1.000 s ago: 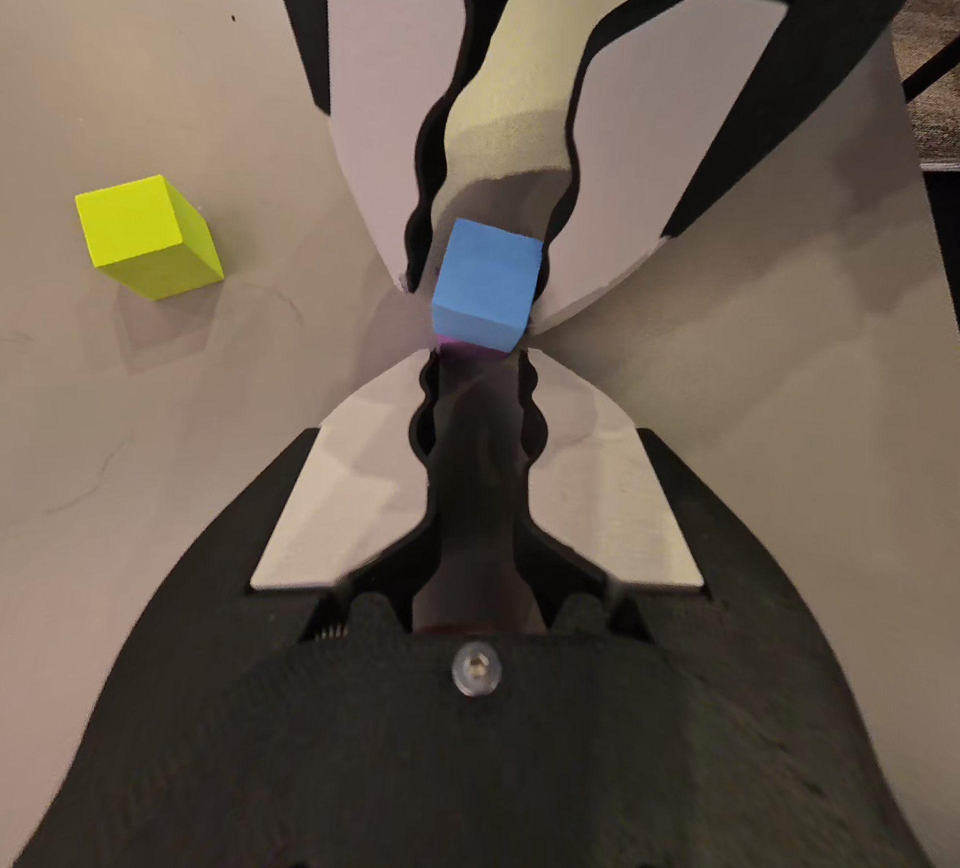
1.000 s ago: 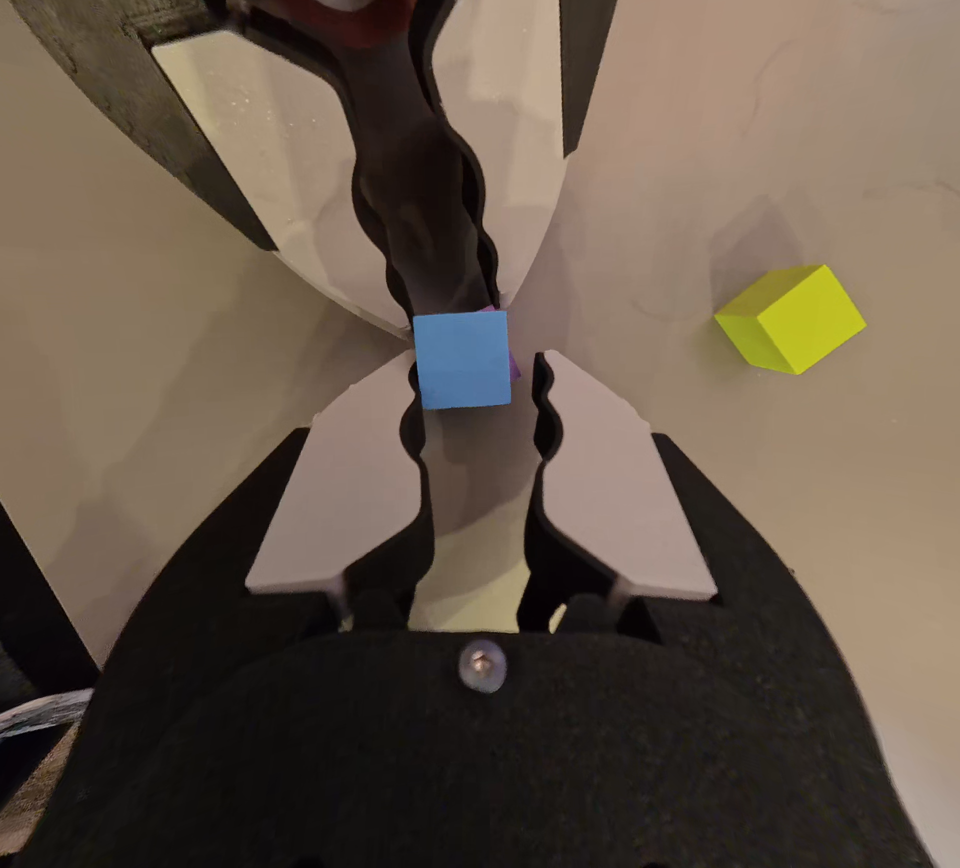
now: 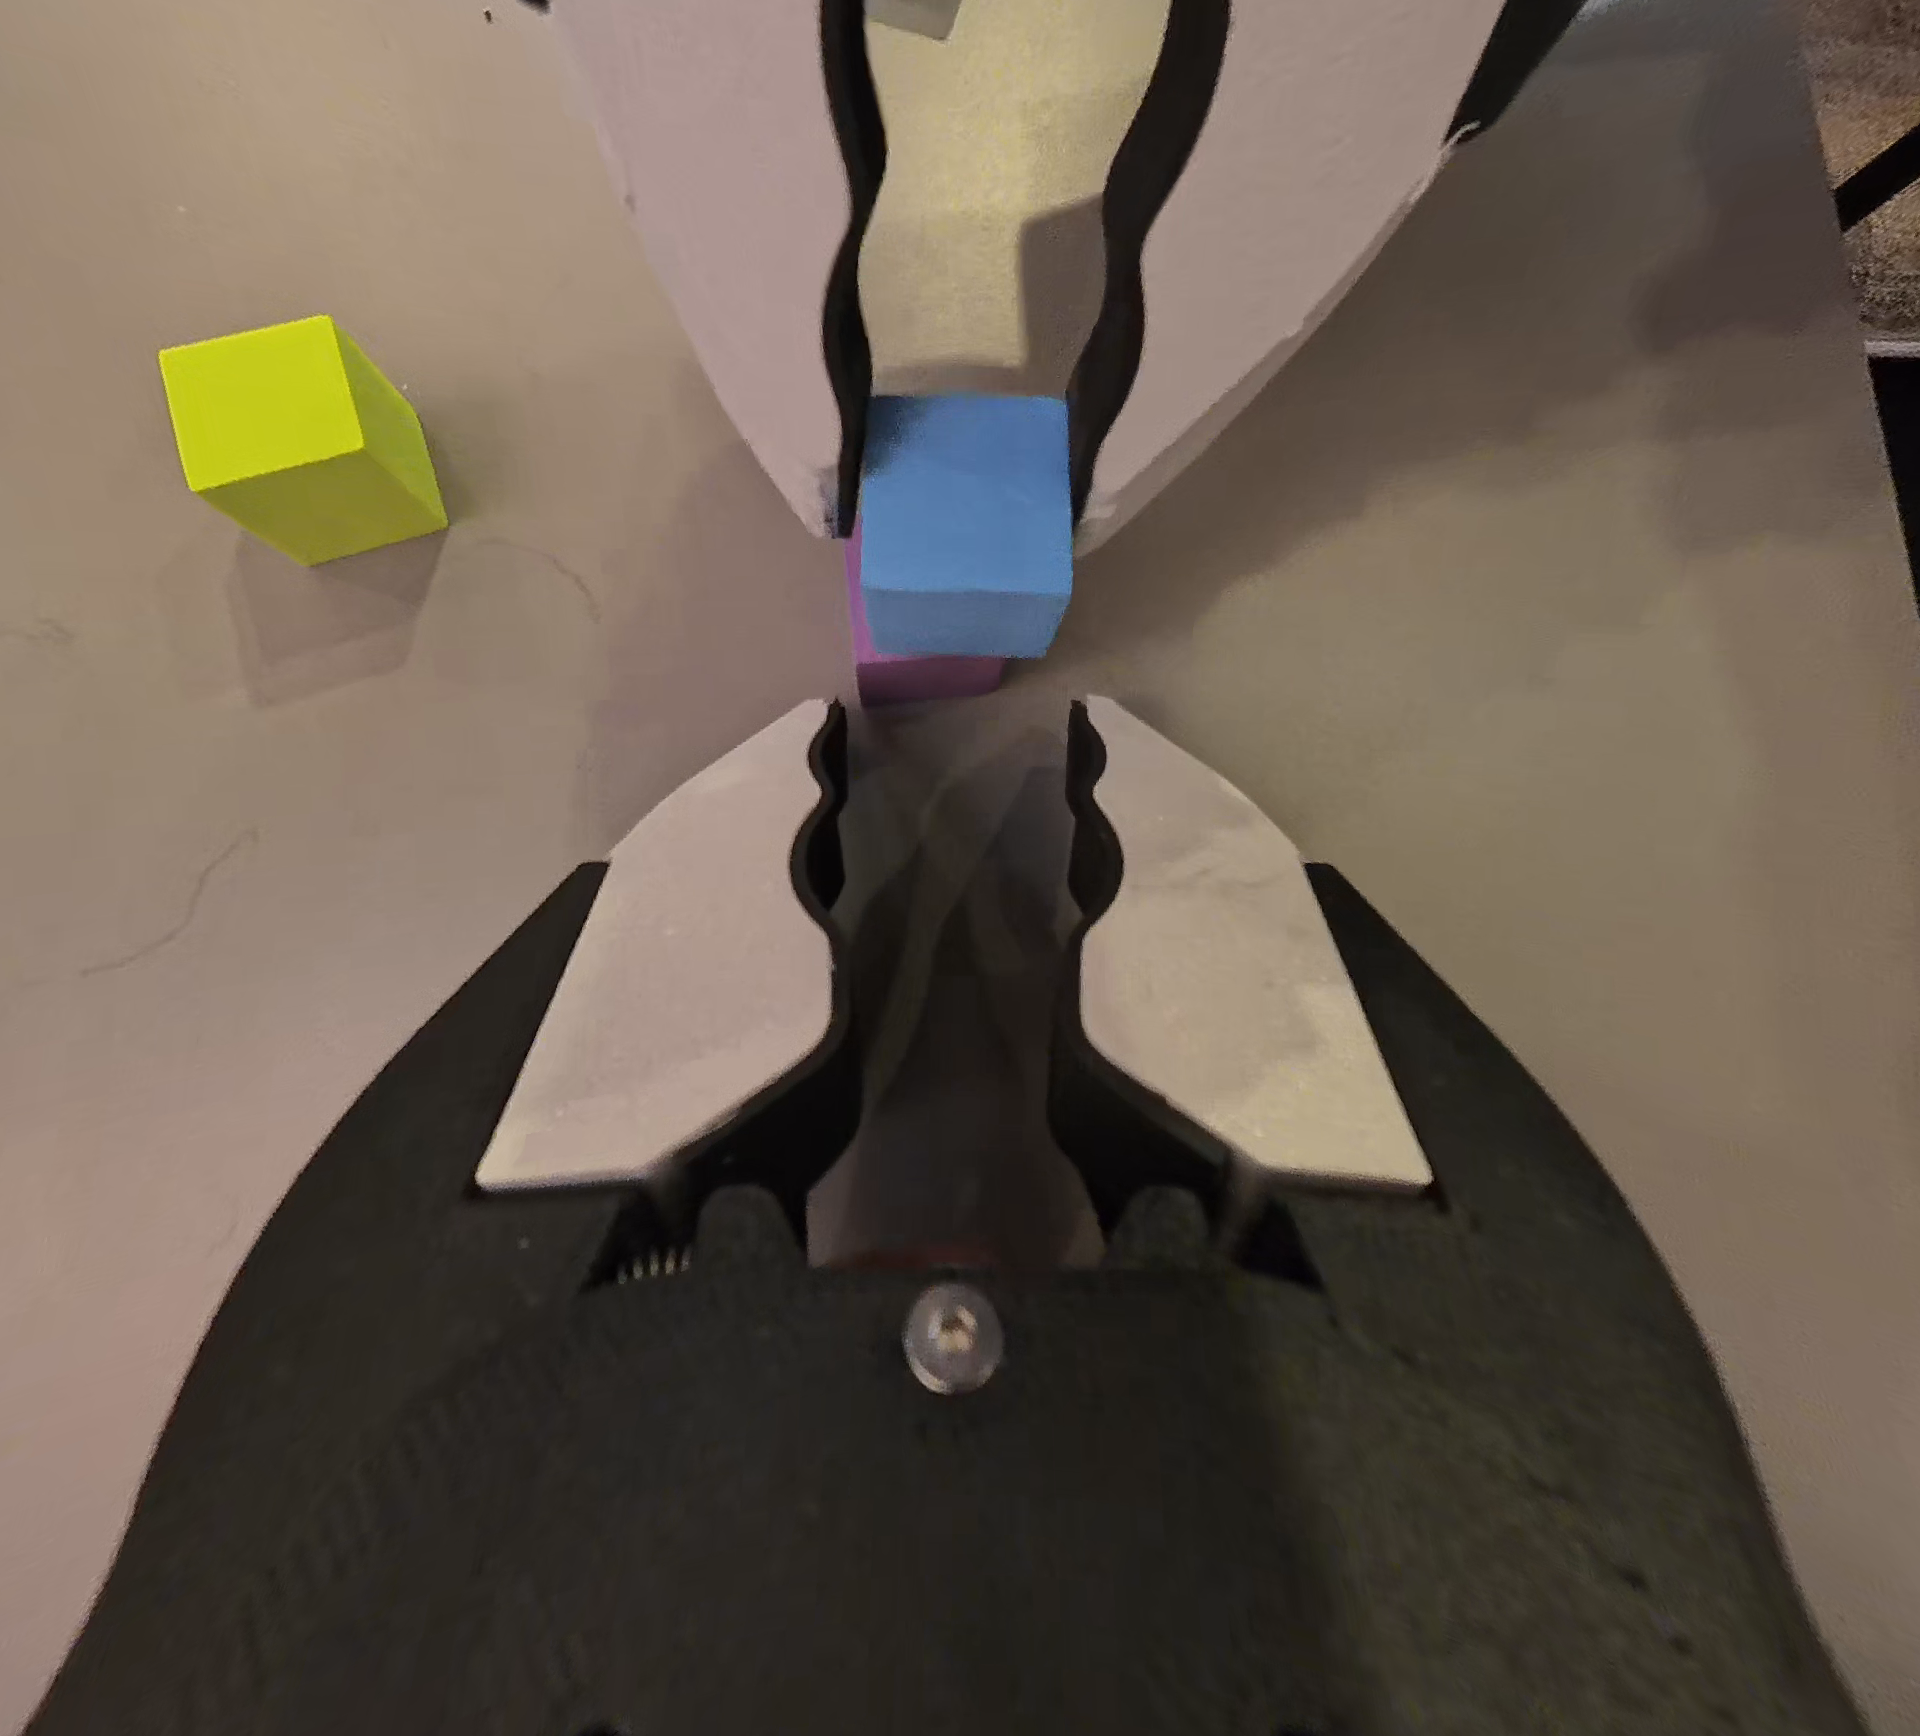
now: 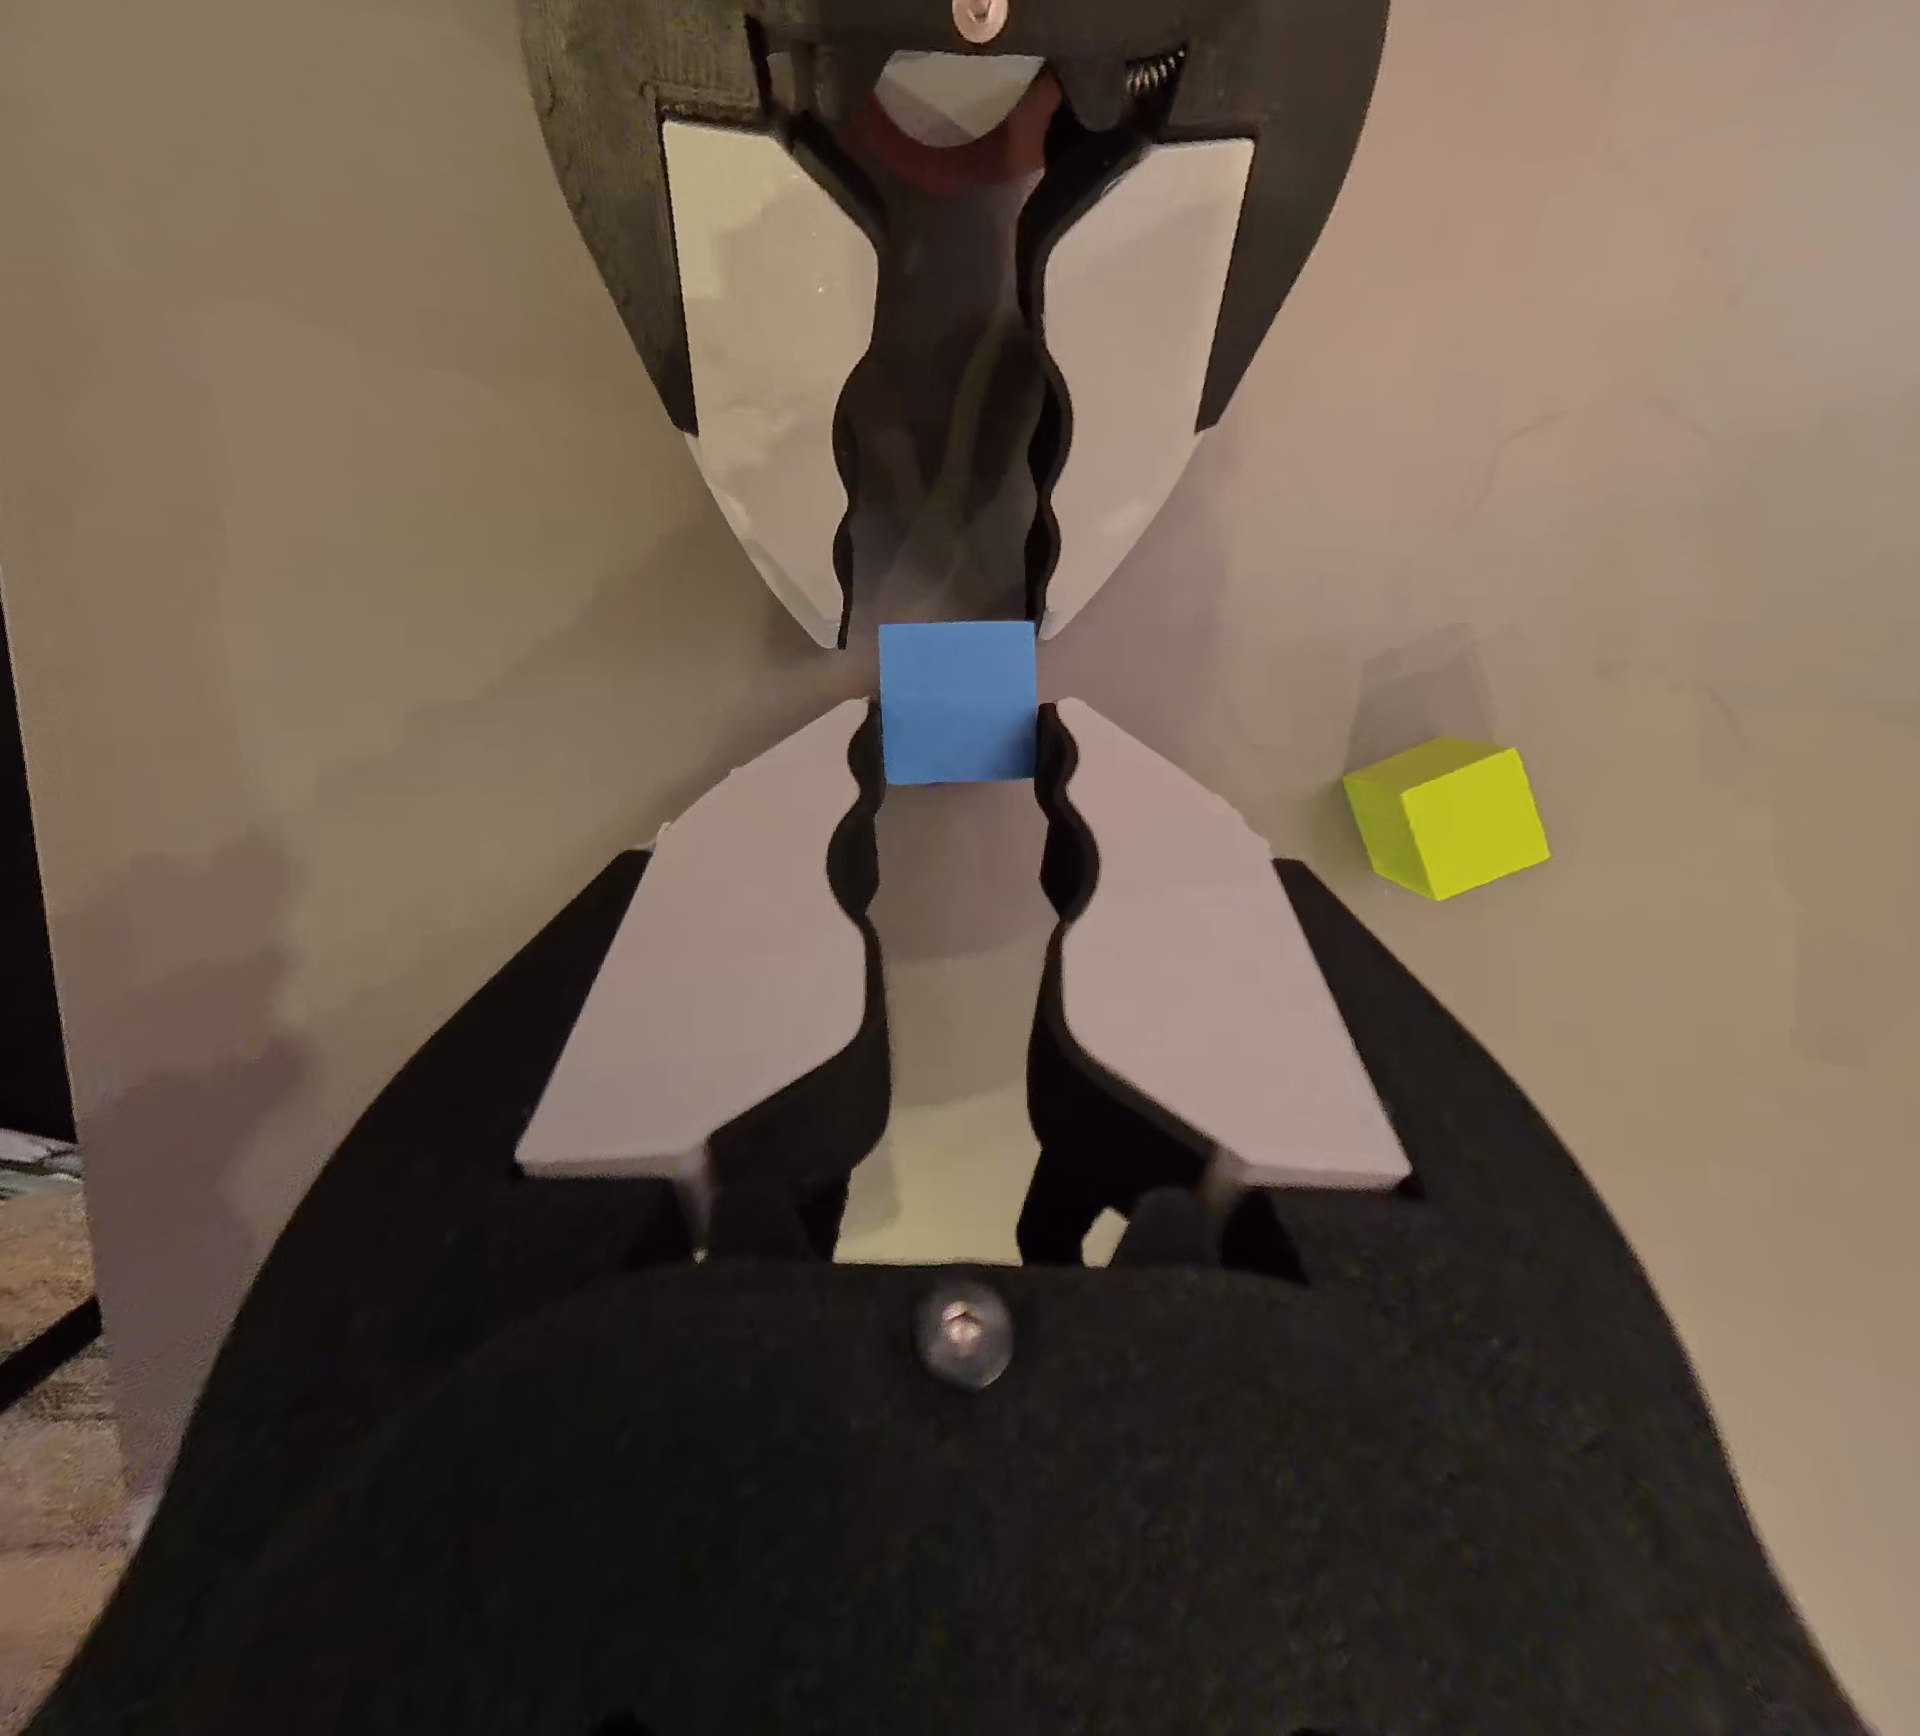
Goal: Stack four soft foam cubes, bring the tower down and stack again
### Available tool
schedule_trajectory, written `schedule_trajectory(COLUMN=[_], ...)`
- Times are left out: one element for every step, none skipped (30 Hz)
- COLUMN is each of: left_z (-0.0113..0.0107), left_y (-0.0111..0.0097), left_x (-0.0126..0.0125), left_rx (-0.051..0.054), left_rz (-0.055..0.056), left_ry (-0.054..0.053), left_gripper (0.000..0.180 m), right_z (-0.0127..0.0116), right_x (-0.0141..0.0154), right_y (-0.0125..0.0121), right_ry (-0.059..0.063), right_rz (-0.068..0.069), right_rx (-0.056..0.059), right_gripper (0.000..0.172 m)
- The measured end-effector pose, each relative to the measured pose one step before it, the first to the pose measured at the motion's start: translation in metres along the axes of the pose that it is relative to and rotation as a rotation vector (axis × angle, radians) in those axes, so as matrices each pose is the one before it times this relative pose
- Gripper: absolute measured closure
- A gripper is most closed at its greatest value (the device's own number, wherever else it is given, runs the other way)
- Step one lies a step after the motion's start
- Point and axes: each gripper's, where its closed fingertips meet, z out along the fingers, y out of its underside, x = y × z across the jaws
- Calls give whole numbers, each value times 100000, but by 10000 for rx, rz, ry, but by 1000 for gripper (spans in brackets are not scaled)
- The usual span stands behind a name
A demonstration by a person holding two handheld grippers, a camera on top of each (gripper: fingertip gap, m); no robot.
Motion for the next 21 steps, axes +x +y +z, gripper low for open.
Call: schedule_trajectory(left_z=[-6, 2, 8, 1, 4, 7, 17, 15, 1, 11, 10, 10, -1, -4, 3, -3, 11, 2, 3, 0, -1], left_y=[5, -4, 6, -1, 10, 13, 18, 7, 4, 15, 12, 10, 2, 2, -2, 5, 8, 2, 14, 0, -1], left_x=[2, 11, 9, 8, 1, 7, -2, 5, 10, 11, 5, 6, 1, -2, 5, 5, 13, 4, 10, 14, 5], left_rx=[1, 3, -4, -4, -1, -10, -14, -12, -6, -15, -12, -9, -2, 4, 0, -4, -8, -7, -5, 0, 2], left_rz=[1, -1, -7, -7, -2, -6, -5, 5, 10, 10, 9, 6, 2, -1, 3, 3, -1, 1, 1, 0, 0], left_ry=[0, 8, 13, 12, 8, 5, 2, 4, -1, -5, -3, 4, 2, -4, -2, 5, 5, 5, 9, 11, 11], left_gripper=[140, 140, 141, 141, 141, 141, 141, 141, 141, 141, 141, 141, 141, 141, 141, 141, 141, 141, 141, 141, 141], right_z=[20, -3, -7, -13, -1, -11, 4, 32, 67, 86, 95, 81, 65, 43, 12, 13, 19, 3, -6, -6, -1], right_x=[58, 75, 44, 39, 33, 2, -40, -42, -18, 46, 19, -23, 37, 21, 1, -19, 26, -24, 10, 2, -12], right_y=[90, 110, 34, 28, 70, 3, -28, 0, 36, 21, 6, 11, 44, 44, -22, -2, 26, -6, -8, -30, -17], right_ry=[-38, -20, -20, -34, -35, -41, -49, -51, -28, 3, -23, -26, -6, -20, -19, -14, 11, -18, -7, -11, -24], right_rz=[-94, -85, -107, -76, -46, -56, -60, -46, -47, -16, -7, -45, -17, 10, -10, -26, -19, -12, -9, -5, -8], right_rx=[-51, -70, -15, -6, -31, 6, 22, -11, -36, -37, -20, -9, -29, -31, 14, 8, -17, 6, 8, 22, 15], right_gripper=[144, 144, 144, 144, 144, 144, 144, 144, 144, 144, 144, 144, 144, 144, 144, 145, 144, 144, 144, 144, 144])
